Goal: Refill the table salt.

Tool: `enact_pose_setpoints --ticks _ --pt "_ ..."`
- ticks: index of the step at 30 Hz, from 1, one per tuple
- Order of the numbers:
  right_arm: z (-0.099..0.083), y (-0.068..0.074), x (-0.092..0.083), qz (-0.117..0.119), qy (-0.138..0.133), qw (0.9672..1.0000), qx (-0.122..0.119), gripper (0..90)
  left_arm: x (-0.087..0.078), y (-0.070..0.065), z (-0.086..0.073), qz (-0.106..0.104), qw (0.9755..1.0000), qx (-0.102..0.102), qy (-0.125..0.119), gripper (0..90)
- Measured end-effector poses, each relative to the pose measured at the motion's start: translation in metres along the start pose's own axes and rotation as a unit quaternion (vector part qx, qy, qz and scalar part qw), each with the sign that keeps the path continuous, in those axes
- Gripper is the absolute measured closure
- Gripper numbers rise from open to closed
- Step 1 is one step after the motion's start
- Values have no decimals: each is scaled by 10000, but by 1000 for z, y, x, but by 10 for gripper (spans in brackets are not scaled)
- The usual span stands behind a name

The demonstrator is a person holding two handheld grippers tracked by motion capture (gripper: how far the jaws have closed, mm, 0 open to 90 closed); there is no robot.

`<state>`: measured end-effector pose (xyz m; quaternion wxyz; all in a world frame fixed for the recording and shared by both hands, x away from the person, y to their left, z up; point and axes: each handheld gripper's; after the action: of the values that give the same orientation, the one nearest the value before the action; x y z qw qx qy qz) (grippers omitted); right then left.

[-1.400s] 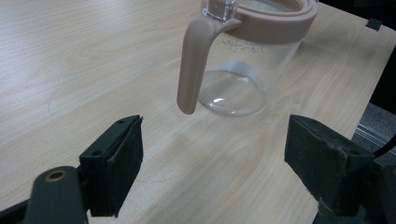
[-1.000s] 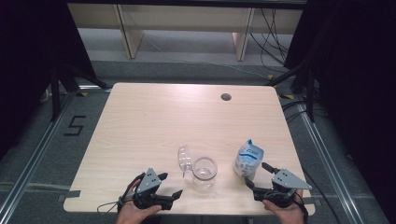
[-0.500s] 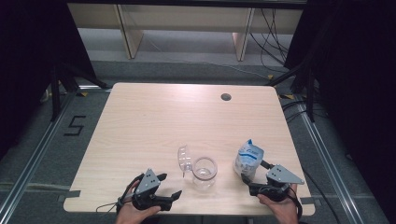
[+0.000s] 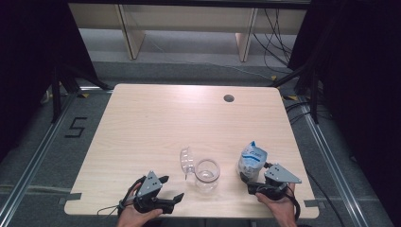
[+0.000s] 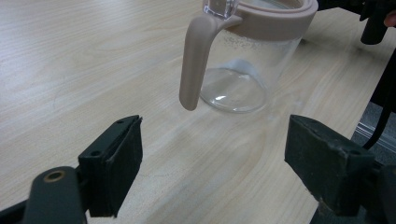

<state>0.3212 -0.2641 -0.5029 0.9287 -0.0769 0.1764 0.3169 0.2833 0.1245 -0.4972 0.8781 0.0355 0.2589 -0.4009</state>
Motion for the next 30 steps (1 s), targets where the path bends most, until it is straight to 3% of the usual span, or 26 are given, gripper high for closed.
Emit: enact_pose_setpoints --ticks 8,10,11,12,13,16,17,18,26,27,30 --pt "1 2 6 -27 31 10000 -75 186 0 0 0 -6 10000 7 6 190" --pt "1 3 6 -48 37 10000 -11 193 0 0 0 -11 9999 118 32 191" --pt "1 3 7 -47 12 10000 -37 195 0 0 0 -10 9999 116 30 191" --pt "1 0 8 -113 -123 9995 -250 197 0 0 0 -10 9999 117 31 190" --pt "1 2 8 -83 -52 9999 -73 199 0 1 0 -11 9999 118 28 191" --pt "1 0 9 -7 -156 9999 -58 206 -1 1 0 -10 9999 117 30 191" --pt "1 0 9 -42 -155 9999 -8 207 0 0 0 -14 9999 122 31 191" --pt "1 -2 9 -76 -158 9998 -127 211 0 0 0 -14 9999 120 34 191" --pt "1 0 12 -74 -236 9997 2 227 0 0 0 -16 9999 121 33 193" --pt "1 -1 12 -91 -205 9997 -77 227 -1 0 0 -18 9999 122 37 193" --pt "1 0 14 -25 -214 9997 61 230 -1 0 0 -19 9999 123 33 193"
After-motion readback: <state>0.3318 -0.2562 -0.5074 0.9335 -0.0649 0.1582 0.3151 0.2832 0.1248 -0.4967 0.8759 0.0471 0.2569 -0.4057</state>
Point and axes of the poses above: each handheld gripper's, and its own axes: x roughly forward along the jaws, z roughly out of its top, y roughly to its left
